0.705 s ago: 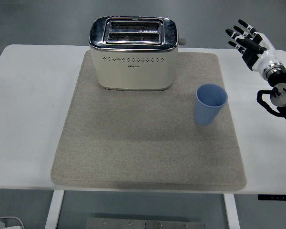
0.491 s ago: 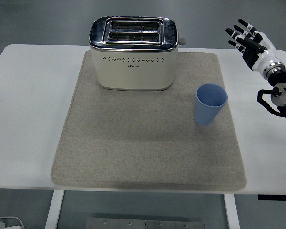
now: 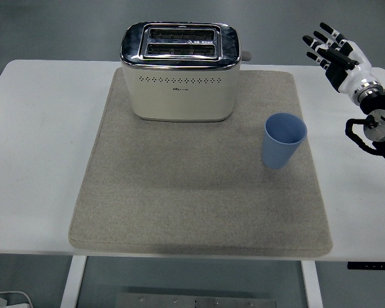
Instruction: Put the water cup in front of the bread machine
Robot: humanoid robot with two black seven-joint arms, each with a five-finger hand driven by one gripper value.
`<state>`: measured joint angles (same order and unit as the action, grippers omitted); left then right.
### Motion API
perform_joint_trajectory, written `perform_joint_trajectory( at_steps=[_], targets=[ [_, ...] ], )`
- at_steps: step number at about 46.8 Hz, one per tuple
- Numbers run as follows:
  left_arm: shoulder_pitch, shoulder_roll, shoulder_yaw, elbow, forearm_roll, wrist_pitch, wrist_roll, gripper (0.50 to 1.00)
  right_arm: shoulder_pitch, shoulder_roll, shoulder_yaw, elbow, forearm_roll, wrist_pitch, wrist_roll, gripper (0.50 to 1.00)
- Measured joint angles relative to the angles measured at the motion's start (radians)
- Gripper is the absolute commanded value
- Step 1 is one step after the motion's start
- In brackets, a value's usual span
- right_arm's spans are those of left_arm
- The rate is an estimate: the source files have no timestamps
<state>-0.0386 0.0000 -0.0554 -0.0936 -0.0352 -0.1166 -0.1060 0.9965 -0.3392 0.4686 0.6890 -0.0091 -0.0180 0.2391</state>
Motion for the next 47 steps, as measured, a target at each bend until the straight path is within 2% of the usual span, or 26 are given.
perform_joint_trajectory(
  at_steps=[14, 21, 29, 34, 47],
  targets=[
    [0.000, 0.000, 0.000, -0.002, 0.000, 0.000, 0.000, 1.000, 0.002, 0.000, 0.004, 0.000, 0.004, -0.005, 0.007, 0.913],
    [0.000, 0.000, 0.000, -0.002, 0.000, 0.000, 0.000, 1.000, 0.002, 0.001, 0.009, 0.000, 0.005, -0.048, 0.013, 0.913],
    [0.000, 0.000, 0.000, -0.002, 0.000, 0.000, 0.000, 1.000, 0.004, -0.002, 0.031, 0.003, 0.006, -0.054, 0.013, 0.913],
    [0.000, 0.000, 0.000, -0.002, 0.000, 0.000, 0.000, 1.000, 0.003, -0.038, 0.030, 0.024, 0.003, -0.045, 0.013, 0.913],
    [0.000, 0.000, 0.000, -0.002, 0.000, 0.000, 0.000, 1.000, -0.006, -0.130, -0.021, 0.169, -0.053, -0.019, 0.013, 0.913]
  ],
)
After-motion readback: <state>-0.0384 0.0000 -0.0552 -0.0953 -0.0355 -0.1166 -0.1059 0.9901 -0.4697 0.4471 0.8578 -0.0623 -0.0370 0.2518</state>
